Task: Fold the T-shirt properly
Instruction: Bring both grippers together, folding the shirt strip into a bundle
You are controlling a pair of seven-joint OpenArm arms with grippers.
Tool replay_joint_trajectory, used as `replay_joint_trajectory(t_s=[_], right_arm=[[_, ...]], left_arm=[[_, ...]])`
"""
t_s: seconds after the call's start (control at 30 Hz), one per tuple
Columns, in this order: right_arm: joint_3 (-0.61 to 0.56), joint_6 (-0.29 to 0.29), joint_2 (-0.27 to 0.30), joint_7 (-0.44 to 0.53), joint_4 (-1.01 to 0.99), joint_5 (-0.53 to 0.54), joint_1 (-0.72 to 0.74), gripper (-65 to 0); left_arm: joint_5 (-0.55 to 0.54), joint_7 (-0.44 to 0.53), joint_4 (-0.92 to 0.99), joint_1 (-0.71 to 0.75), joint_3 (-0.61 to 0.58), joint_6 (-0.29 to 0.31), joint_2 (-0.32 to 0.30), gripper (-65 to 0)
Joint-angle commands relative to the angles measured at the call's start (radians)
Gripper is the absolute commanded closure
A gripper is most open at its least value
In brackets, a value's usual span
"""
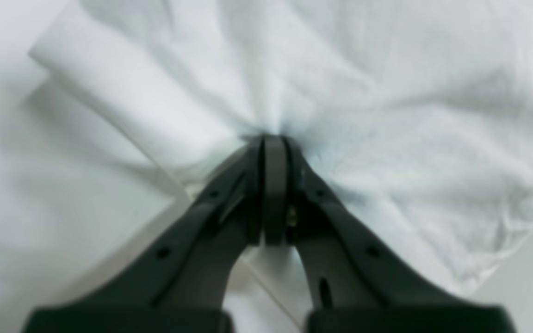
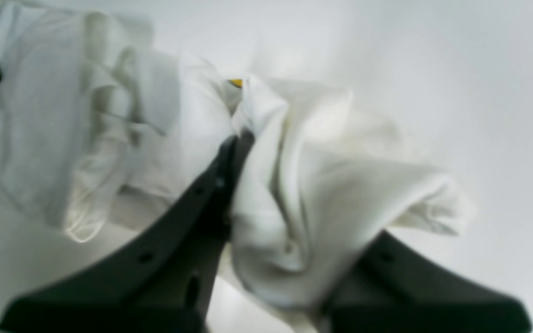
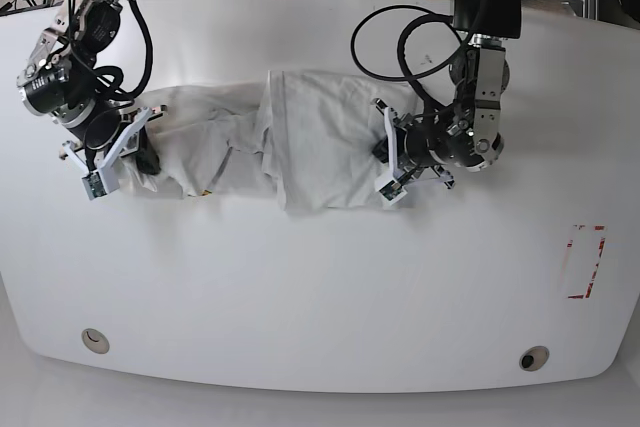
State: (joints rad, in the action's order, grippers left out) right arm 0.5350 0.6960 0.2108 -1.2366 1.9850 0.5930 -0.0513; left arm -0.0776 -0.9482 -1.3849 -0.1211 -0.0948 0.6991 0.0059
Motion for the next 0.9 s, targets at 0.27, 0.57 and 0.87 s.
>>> replay_joint_trajectory(t_s=[0.27,0.57,0.87], right_arm=[[-0.218,0.002,-0.04,0.077,0.043,-0.156,0.026,-1.9],[-0.367,0.002,-0.167,0.088,0.04,-0.348,0.051,-1.9],[-0.5,0.002,-0.287,0.082,0.041,-0.509,0.081,-1.9]], left_arm=[[0.163,-0.071,0.089,0.031,-0.012,-0.001,0.062,0.0],[0.16,-0.068,0.089,0.057,-0.01,-0.001,0.087,0.0],[0.16,-0.024,0.126,0.076,-0.01,-0.001,0.09,0.0]])
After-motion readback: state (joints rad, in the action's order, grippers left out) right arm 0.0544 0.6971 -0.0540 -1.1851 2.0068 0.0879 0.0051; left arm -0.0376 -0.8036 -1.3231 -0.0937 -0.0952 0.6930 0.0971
